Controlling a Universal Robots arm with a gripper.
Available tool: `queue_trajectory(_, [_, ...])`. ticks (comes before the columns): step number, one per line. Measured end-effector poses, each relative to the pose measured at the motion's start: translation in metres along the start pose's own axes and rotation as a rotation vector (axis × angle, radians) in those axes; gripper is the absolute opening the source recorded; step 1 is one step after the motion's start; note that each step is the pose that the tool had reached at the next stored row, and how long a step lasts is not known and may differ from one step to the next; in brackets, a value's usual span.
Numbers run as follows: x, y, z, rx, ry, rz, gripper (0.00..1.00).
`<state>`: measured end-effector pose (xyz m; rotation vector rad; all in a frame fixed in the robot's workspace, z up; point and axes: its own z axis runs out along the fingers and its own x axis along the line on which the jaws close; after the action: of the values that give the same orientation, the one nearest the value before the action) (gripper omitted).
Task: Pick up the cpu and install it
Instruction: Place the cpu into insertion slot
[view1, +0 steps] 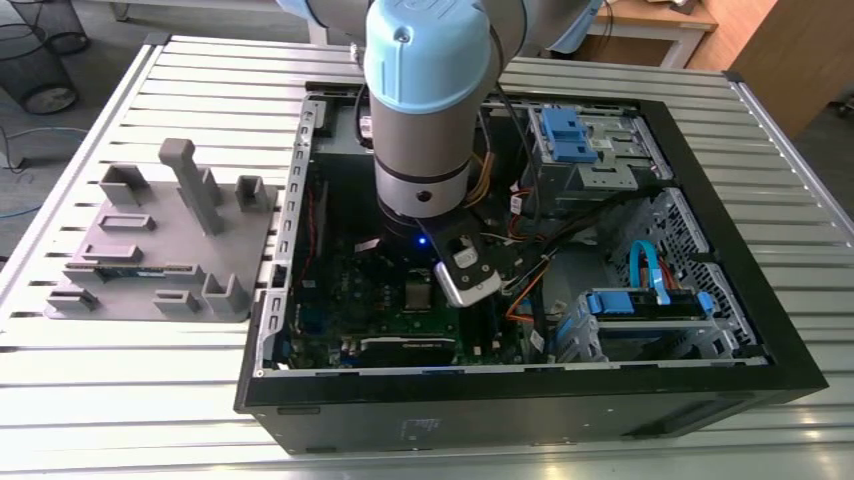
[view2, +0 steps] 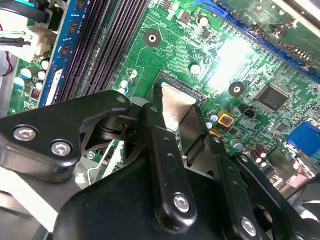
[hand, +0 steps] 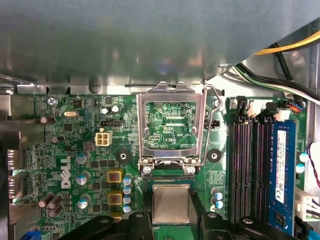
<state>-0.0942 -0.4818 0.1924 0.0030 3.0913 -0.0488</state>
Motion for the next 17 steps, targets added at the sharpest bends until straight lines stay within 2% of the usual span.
queue_trajectory(17, [0.0026, -0.0001, 0.0007, -0.0003, -0.0002, 0.0, 0.38])
